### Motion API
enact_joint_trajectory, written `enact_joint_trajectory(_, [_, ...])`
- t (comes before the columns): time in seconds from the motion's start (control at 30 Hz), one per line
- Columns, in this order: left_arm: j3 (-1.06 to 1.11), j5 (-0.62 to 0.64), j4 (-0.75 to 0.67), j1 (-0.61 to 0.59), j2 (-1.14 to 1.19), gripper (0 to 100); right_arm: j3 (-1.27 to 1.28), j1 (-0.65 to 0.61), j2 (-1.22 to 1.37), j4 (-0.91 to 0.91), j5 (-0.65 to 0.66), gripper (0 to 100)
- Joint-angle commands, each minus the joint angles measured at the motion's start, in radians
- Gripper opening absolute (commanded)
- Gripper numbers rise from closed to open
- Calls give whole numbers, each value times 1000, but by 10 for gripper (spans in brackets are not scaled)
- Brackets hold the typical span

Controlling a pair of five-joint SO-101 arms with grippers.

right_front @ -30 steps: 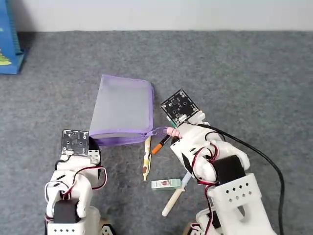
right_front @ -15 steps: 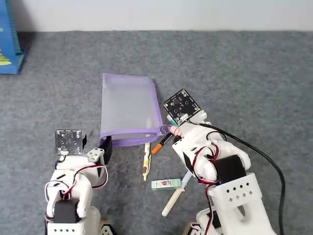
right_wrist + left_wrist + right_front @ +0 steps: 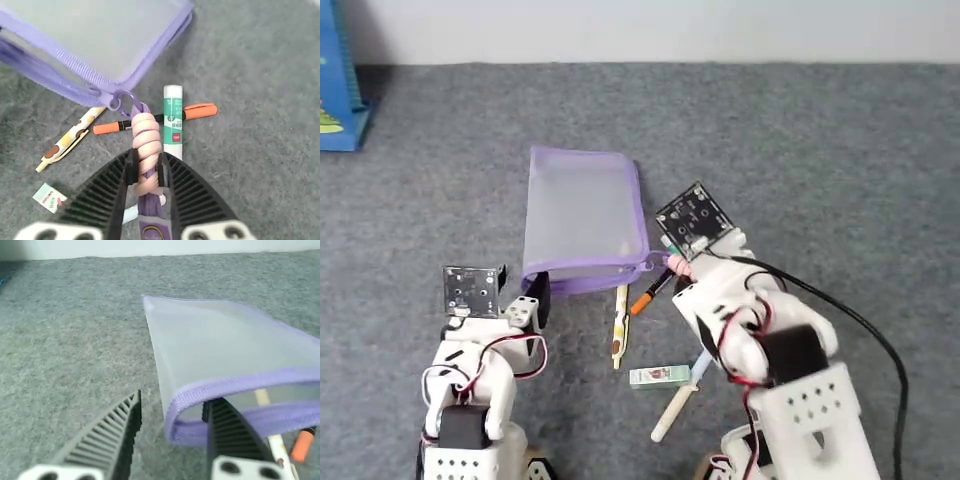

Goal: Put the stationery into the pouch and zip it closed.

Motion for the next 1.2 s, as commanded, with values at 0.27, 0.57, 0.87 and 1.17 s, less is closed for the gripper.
enact_joint_trajectory(0.27, [-8, -11, -25, 8, -6, 184, -43, -96, -237, 127, -17, 8])
enact_joint_trajectory(0.57, [-8, -11, -23, 14, -6, 184, -114, -186, -236, 206, -48, 8])
enact_joint_trajectory(0.87, [-35, -107, -2, 6, -8, 13, -112, -183, -237, 205, -49, 23])
enact_joint_trajectory(1.17, [-202, -107, 269, 5, -9, 11, -100, -166, -236, 249, -118, 198])
